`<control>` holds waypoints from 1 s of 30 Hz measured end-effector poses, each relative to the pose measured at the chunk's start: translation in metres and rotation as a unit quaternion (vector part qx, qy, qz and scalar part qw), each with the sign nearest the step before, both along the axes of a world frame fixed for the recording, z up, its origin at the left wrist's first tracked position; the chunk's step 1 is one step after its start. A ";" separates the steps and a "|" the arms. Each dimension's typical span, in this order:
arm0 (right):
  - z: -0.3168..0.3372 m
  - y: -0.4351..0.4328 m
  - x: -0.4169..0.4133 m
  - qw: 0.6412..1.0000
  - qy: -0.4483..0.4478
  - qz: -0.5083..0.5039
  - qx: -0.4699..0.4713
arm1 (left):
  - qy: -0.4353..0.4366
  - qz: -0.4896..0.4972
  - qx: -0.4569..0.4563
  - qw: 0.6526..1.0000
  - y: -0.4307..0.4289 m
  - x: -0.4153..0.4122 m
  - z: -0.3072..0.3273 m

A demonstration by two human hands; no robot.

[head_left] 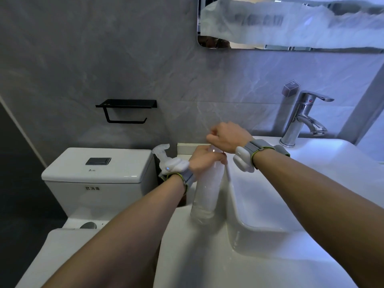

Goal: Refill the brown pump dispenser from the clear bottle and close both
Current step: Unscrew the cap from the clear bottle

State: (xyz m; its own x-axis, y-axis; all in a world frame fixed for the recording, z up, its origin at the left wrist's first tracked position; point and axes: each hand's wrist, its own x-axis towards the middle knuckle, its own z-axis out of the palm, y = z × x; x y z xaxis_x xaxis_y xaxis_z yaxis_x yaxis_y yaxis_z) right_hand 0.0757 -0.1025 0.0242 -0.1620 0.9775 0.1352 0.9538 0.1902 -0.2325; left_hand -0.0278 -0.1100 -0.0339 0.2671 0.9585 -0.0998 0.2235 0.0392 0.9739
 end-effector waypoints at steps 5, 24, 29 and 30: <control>0.001 -0.006 -0.004 0.995 -0.065 -0.068 -0.018 | 0.070 0.056 0.053 0.995 -0.010 0.013 -0.002; 0.005 -0.007 -0.008 1.000 -0.026 -0.014 -0.008 | -0.028 -0.017 0.007 0.999 -0.019 -0.011 -0.019; 0.002 -0.004 -0.007 0.995 -0.065 -0.076 0.026 | 0.110 0.117 0.013 0.987 -0.020 0.020 -0.003; 0.002 -0.004 -0.005 0.995 -0.064 -0.077 0.025 | 0.118 0.116 0.011 0.986 -0.018 0.019 -0.003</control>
